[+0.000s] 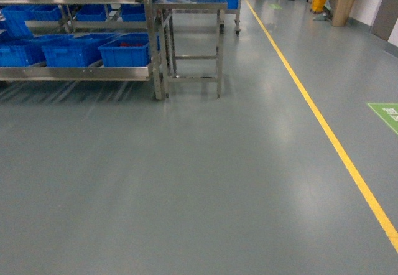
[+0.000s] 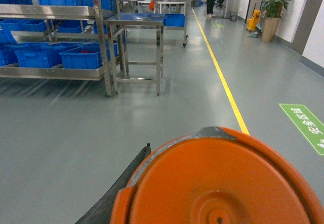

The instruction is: Sort blue parts and orange caps into right shelf containers

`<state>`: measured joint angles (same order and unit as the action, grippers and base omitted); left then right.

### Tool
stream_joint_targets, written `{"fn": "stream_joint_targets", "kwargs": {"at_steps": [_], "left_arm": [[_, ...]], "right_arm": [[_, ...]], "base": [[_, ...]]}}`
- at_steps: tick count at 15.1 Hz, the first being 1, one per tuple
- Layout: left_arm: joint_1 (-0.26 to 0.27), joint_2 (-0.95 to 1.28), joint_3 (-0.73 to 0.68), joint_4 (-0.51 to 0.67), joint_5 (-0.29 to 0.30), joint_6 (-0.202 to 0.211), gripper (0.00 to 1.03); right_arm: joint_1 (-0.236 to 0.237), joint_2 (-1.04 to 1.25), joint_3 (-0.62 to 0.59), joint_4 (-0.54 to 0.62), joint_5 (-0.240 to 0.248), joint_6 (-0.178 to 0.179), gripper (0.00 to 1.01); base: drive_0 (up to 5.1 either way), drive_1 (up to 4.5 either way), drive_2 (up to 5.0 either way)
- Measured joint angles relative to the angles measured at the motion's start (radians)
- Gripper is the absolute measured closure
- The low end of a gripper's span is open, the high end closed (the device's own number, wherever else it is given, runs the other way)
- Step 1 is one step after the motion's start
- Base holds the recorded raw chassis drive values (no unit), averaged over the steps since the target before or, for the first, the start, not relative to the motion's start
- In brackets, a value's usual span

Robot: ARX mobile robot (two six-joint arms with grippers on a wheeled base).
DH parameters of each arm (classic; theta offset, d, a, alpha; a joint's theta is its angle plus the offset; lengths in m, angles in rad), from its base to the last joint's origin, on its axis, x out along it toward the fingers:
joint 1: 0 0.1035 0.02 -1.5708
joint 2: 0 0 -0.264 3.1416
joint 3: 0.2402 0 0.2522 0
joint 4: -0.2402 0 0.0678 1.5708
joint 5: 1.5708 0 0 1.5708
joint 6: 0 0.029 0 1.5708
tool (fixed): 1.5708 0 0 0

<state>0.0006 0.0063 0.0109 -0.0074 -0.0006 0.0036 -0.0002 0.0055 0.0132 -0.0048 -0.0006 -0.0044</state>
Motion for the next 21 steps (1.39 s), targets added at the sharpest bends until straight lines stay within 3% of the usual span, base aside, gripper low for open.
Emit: {"fn": "stream_joint_targets", "kwargs": {"at_steps": [21], "left_arm": [[0.0, 0.0, 0.0, 0.0, 0.0, 0.0, 0.61]], "right_arm": [[0.0, 0.0, 0.0, -0.001, 0.0, 0.0, 0.59]], "base": [[0.1, 4.37, -4.3]]}}
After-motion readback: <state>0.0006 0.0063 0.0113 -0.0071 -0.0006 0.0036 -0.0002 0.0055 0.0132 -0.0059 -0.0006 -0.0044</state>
